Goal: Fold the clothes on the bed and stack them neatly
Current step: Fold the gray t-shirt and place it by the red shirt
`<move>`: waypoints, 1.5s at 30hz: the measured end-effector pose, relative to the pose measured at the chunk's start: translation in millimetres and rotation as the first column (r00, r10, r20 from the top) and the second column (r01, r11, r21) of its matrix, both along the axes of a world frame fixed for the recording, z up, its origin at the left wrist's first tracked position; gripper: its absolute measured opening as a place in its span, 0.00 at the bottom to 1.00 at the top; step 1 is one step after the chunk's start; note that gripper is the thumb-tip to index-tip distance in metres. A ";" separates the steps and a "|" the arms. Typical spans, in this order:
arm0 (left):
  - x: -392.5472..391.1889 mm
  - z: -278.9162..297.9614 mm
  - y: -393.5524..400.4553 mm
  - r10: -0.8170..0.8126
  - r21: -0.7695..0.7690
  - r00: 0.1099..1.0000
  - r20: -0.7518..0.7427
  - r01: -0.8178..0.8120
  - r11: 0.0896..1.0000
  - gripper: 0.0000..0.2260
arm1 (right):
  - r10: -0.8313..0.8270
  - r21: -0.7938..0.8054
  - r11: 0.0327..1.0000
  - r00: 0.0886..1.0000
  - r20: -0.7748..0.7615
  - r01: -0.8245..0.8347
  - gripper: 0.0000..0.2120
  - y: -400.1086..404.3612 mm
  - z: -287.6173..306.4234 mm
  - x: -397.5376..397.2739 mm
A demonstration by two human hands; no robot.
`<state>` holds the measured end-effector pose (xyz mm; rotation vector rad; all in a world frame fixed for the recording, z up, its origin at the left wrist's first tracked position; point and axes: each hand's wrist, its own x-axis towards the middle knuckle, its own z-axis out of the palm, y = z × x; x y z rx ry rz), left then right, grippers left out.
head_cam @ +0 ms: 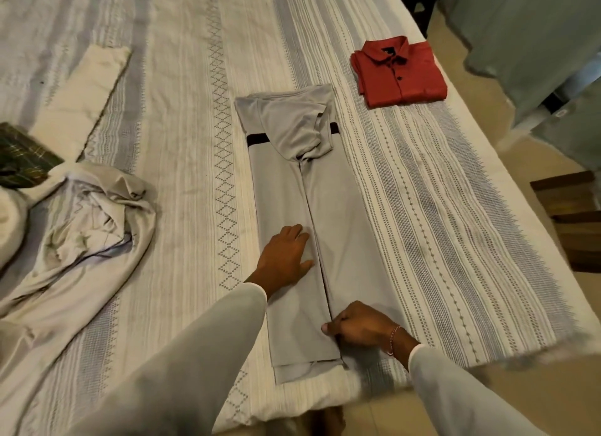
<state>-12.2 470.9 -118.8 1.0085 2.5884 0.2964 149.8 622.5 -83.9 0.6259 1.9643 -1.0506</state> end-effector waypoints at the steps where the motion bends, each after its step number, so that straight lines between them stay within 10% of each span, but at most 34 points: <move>1: 6.4 -1.5 -1.7 0.004 0.003 1.000 0.006 -0.004 1.000 0.34 | -0.009 0.000 1.000 1.000 0.021 0.009 0.20 1.1 -0.4 3.7; 13: 84.2 -13.2 -23.7 0.043 -0.053 0.999 0.028 -0.041 0.998 0.41 | 0.337 0.480 0.848 0.928 -0.162 -0.225 0.24 -13.5 3.8 34.9; 25: 23.2 -3.9 -30.1 0.234 -0.020 0.971 0.043 -0.233 0.972 0.28 | 0.277 0.437 0.898 0.849 -0.451 -0.061 0.15 -12.1 4.9 -45.3; 31: 11.6 -29.0 -46.4 0.079 -0.145 0.994 -0.076 -0.089 0.985 0.33 | 0.443 0.537 0.830 0.761 -0.475 -0.148 0.24 -1.3 -13.0 -85.1; 34: -8.7 -28.8 -48.7 0.025 -0.130 0.997 -0.077 -0.035 0.991 0.35 | 0.330 0.521 0.853 0.733 -0.595 0.039 0.32 -0.2 -16.6 -115.9; 38: -66.4 -18.6 -36.3 0.066 -0.105 0.992 -0.111 -0.078 0.991 0.31 | 0.084 0.386 0.881 0.712 -0.697 0.274 0.10 8.7 -5.7 -180.8; 45: -191.2 5.7 2.1 0.141 0.059 0.988 -0.059 -0.137 0.989 0.31 | -0.251 0.175 0.855 0.686 -0.683 0.487 0.13 53.2 6.2 -305.7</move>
